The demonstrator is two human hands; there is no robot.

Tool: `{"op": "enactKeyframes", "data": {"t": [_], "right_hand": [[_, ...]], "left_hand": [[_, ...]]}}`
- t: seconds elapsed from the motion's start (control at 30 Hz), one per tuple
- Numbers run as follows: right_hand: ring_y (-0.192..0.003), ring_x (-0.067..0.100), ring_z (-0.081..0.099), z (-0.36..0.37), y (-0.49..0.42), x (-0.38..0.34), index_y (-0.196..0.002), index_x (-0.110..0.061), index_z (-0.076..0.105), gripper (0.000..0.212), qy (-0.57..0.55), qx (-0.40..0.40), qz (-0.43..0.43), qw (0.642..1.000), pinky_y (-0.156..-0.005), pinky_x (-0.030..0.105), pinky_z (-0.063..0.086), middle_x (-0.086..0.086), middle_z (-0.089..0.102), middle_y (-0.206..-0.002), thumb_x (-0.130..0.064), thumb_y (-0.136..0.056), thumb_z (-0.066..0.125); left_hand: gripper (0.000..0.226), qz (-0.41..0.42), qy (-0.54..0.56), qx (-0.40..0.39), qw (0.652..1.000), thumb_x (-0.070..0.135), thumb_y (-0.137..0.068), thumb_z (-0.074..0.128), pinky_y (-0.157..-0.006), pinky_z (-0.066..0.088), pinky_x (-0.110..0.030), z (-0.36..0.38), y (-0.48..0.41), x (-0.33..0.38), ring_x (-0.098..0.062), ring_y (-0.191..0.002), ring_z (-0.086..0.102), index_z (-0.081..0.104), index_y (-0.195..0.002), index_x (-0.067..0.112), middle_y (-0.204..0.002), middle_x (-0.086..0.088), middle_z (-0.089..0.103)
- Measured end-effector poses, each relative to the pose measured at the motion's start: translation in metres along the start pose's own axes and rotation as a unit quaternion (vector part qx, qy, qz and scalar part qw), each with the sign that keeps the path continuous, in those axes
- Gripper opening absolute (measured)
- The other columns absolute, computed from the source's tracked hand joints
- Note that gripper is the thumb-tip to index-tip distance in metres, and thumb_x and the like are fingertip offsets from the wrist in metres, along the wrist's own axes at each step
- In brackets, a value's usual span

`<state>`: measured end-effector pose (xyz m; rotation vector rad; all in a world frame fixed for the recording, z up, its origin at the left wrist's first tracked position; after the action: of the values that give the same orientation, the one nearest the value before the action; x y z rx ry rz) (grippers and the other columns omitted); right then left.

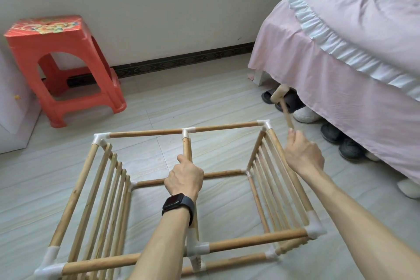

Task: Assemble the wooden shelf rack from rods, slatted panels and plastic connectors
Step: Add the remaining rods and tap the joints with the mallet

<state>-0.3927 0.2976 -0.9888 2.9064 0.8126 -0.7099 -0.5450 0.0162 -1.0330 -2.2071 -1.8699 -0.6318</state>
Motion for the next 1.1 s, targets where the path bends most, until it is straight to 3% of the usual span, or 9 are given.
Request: {"op": "enactKeyframes", "data": {"t": [0.07, 0.2, 0.33, 0.43, 0.57, 0.63, 0.77, 0.9, 1.1], "right_hand": [[-0.097, 0.039, 0.059, 0.004, -0.004, 0.001, -0.116, -0.010, 0.060, 0.057, 0.057, -0.050, 0.018, 0.997, -0.078, 0.044, 0.040, 0.022, 0.067, -0.112, -0.045, -0.106, 0.016], [-0.068, 0.030, 0.052, -0.003, 0.001, -0.002, -0.094, -0.016, 0.049, 0.048, -0.022, 0.060, -0.048, 0.997, -0.063, 0.039, 0.035, 0.013, 0.063, -0.080, -0.049, -0.106, 0.016], [-0.092, 0.040, 0.061, 0.008, 0.000, -0.001, -0.107, -0.012, 0.060, 0.054, 0.050, -0.018, -0.025, 0.998, -0.071, 0.040, 0.037, 0.020, 0.068, -0.100, -0.047, -0.107, 0.019], [-0.072, 0.034, 0.058, -0.001, 0.007, -0.002, -0.096, -0.015, 0.052, 0.049, -0.047, 0.063, -0.058, 0.995, -0.058, 0.036, 0.034, 0.014, 0.066, -0.080, -0.049, -0.107, 0.019], [-0.098, 0.040, 0.059, 0.004, 0.004, 0.002, -0.116, -0.010, 0.060, 0.057, 0.048, -0.045, -0.001, 0.998, -0.074, 0.040, 0.036, 0.019, 0.067, -0.109, -0.046, -0.107, 0.017], [-0.088, 0.033, 0.053, -0.004, 0.006, 0.005, -0.107, -0.011, 0.062, 0.055, 0.030, -0.039, -0.005, 0.999, -0.074, 0.040, 0.035, 0.013, 0.066, -0.099, -0.045, -0.107, 0.020], [-0.064, 0.015, 0.048, -0.017, 0.033, 0.024, -0.076, -0.023, 0.051, 0.050, -0.033, -0.002, -0.036, 0.999, -0.060, 0.040, 0.035, -0.009, 0.057, -0.067, -0.053, -0.103, 0.022], [-0.064, 0.006, 0.052, -0.009, 0.070, 0.053, -0.071, -0.030, 0.058, 0.046, -0.056, -0.033, -0.034, 0.997, -0.061, 0.039, 0.041, -0.018, 0.061, -0.062, -0.052, -0.102, 0.033], [-0.057, 0.010, 0.057, -0.003, 0.120, 0.086, -0.070, -0.026, 0.053, 0.046, -0.116, -0.015, -0.014, 0.993, -0.055, 0.036, 0.044, -0.005, 0.060, -0.058, -0.050, -0.103, 0.032]], "left_hand": [[0.014, 0.000, -0.002, 0.000, 1.000, 0.010, -0.093, 0.036, -0.068, 0.037, -0.037, 0.000, 0.000, -0.001, -0.031, -0.076, 0.050, 0.041, -0.106, 0.012, -0.078, -0.004, 0.049], [0.014, 0.002, -0.005, 0.004, 1.000, 0.009, -0.092, 0.037, -0.067, 0.037, -0.037, 0.001, -0.002, 0.000, -0.031, -0.075, 0.051, 0.041, -0.105, 0.012, -0.073, -0.002, 0.046], [0.015, 0.003, -0.003, 0.006, 1.000, 0.010, -0.092, 0.036, -0.066, 0.037, -0.037, 0.002, -0.003, -0.001, -0.030, -0.075, 0.053, 0.041, -0.106, 0.012, -0.072, -0.001, 0.046], [0.013, 0.006, -0.005, 0.011, 1.000, 0.010, -0.092, 0.036, -0.063, 0.034, -0.037, 0.003, -0.006, -0.001, -0.028, -0.071, 0.051, 0.041, -0.104, 0.012, -0.068, 0.000, 0.042], [0.012, -0.008, -0.007, 0.006, 1.000, 0.011, -0.091, 0.038, -0.065, 0.035, -0.037, 0.005, -0.018, 0.001, -0.028, -0.074, 0.051, 0.041, -0.103, 0.013, -0.068, 0.000, 0.042], [0.013, -0.025, -0.003, -0.004, 1.000, 0.012, -0.090, 0.039, -0.068, 0.036, -0.038, 0.005, -0.030, 0.004, -0.029, -0.077, 0.051, 0.040, -0.103, 0.013, -0.069, 0.000, 0.042], [0.015, -0.036, 0.036, -0.015, 0.999, 0.015, -0.093, 0.038, -0.074, 0.042, -0.040, 0.001, -0.065, 0.018, -0.033, -0.084, 0.056, 0.040, -0.107, 0.011, -0.098, -0.010, 0.064], [0.037, 0.015, 0.010, 0.015, 1.000, 0.026, -0.100, 0.039, -0.084, 0.042, -0.044, -0.011, -0.073, 0.030, -0.034, -0.112, 0.055, 0.044, -0.130, 0.006, -0.128, -0.014, 0.053], [0.042, 0.207, -0.146, 0.008, 0.967, 0.043, -0.100, 0.036, -0.099, 0.038, -0.044, -0.011, -0.019, 0.035, -0.028, -0.133, 0.037, 0.058, -0.126, 0.018, -0.148, -0.010, 0.043]]}}
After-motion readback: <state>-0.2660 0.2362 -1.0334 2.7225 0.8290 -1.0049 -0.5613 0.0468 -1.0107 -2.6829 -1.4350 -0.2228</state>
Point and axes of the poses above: each hand's wrist, its own y-axis away from the middle knuckle, its own z-axis out of the palm, x = y × z, the point moved 5 cm from there along -y, towards the middle knuckle
